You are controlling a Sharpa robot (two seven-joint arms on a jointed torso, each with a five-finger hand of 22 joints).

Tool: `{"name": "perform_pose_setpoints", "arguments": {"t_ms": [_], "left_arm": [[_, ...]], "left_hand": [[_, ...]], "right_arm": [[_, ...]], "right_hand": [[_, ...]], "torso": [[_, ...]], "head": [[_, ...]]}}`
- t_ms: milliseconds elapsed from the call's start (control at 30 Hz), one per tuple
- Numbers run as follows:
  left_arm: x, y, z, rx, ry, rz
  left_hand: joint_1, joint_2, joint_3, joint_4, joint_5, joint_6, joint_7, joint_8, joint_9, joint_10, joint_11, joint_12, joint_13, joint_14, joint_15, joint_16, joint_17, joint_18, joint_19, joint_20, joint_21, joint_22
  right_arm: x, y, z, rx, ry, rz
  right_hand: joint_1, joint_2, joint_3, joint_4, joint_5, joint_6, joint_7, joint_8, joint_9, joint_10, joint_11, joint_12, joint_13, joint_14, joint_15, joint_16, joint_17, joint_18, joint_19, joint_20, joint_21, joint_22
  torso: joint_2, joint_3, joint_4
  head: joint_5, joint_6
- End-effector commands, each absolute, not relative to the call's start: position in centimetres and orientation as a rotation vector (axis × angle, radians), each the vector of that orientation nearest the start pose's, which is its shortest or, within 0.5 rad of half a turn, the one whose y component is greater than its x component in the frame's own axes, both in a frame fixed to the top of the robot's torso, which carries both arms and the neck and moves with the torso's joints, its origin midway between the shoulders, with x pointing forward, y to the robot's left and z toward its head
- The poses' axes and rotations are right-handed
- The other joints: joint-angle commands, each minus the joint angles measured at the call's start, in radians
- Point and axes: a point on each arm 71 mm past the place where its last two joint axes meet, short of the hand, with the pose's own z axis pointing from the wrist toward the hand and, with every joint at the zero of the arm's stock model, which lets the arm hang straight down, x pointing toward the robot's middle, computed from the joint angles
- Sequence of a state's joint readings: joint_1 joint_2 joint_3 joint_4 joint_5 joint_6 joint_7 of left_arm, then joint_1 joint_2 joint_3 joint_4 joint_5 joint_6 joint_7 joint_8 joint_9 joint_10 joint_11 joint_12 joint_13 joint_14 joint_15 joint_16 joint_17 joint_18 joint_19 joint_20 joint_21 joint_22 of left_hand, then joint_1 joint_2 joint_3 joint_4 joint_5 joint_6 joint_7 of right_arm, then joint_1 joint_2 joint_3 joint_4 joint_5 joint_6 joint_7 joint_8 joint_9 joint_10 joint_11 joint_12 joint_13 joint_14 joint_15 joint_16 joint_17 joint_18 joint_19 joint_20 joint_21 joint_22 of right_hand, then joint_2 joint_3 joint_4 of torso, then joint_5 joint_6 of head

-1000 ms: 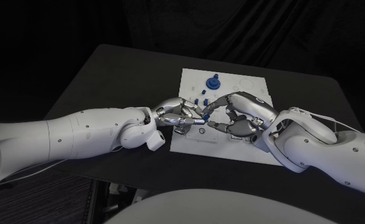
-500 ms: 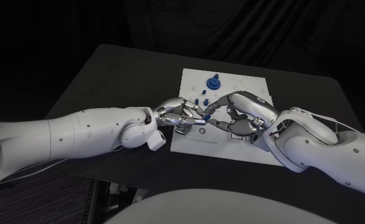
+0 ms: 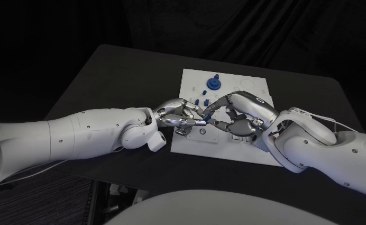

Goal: Assemble the parts on the task board

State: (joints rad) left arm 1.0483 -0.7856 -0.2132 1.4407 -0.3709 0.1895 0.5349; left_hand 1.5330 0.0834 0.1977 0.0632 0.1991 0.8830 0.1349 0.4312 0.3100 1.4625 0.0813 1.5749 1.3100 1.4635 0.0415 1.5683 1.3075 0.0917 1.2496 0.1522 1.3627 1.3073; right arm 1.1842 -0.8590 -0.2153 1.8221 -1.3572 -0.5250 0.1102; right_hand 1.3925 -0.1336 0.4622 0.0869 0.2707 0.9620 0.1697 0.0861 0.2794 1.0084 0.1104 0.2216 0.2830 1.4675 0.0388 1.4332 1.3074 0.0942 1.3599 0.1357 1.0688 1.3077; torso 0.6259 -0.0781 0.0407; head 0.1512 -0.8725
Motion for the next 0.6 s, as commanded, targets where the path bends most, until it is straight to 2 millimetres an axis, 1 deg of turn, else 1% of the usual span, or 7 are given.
{"name": "perform_pose_setpoints", "arguments": {"t_ms": [33, 333, 600], "left_arm": [[41.11, 17.26, -29.93, -0.690, 1.956, -1.900], [41.09, 17.21, -29.93, -0.689, 1.958, -1.901], [41.07, 17.23, -29.93, -0.690, 1.959, -1.899]], "left_hand": [[0.019, 0.012, -0.001, -0.007, 0.003, 0.005, 0.000, 0.006, -0.002, 0.108, -0.010, -0.004, 0.261, 0.107, -0.007, 0.002, 0.263, -0.018, 0.003, -0.002, 0.001, 0.143], [0.019, 0.013, -0.001, -0.008, 0.003, 0.004, 0.000, 0.006, -0.001, 0.108, -0.010, -0.004, 0.261, 0.107, -0.007, 0.002, 0.263, -0.018, 0.003, -0.003, 0.001, 0.143], [0.019, 0.013, -0.001, -0.008, 0.003, 0.004, 0.000, 0.006, -0.001, 0.108, -0.010, -0.004, 0.261, 0.107, -0.007, 0.002, 0.263, -0.018, 0.003, -0.003, 0.001, 0.143]], "right_arm": [[37.98, -12.35, -20.41, -0.259, 1.565, 1.132], [37.96, -12.20, -20.53, -0.267, 1.581, 1.134], [37.94, -12.17, -20.60, -0.270, 1.589, 1.133]], "right_hand": [[0.006, 0.003, 0.005, 0.000, 0.002, 0.012, 0.000, 0.007, -0.002, 0.013, -0.002, 0.001, -0.003, 0.022, -0.009, 0.002, 0.048, 0.005, 0.009, -0.001, 0.006, 0.128], [0.020, 0.010, 0.013, -0.010, 0.002, 0.023, -0.004, 0.009, -0.006, 0.029, -0.007, 0.000, -0.010, 0.022, -0.014, 0.001, 0.044, 0.004, 0.011, -0.006, 0.007, 0.130], [0.037, 0.019, 0.011, -0.029, 0.001, 0.059, -0.017, 0.023, -0.004, 0.073, -0.021, 0.009, -0.017, 0.021, -0.026, -0.003, 0.038, 0.004, 0.014, -0.017, 0.010, 0.133]], "torso": [[0.000, 0.0001, -0.0003], [0.000, -0.0001, -0.0004], [0.000, -0.0003, -0.0004]], "head": [[0.001, 0.000], [0.002, 0.000], [0.002, 0.000]]}}
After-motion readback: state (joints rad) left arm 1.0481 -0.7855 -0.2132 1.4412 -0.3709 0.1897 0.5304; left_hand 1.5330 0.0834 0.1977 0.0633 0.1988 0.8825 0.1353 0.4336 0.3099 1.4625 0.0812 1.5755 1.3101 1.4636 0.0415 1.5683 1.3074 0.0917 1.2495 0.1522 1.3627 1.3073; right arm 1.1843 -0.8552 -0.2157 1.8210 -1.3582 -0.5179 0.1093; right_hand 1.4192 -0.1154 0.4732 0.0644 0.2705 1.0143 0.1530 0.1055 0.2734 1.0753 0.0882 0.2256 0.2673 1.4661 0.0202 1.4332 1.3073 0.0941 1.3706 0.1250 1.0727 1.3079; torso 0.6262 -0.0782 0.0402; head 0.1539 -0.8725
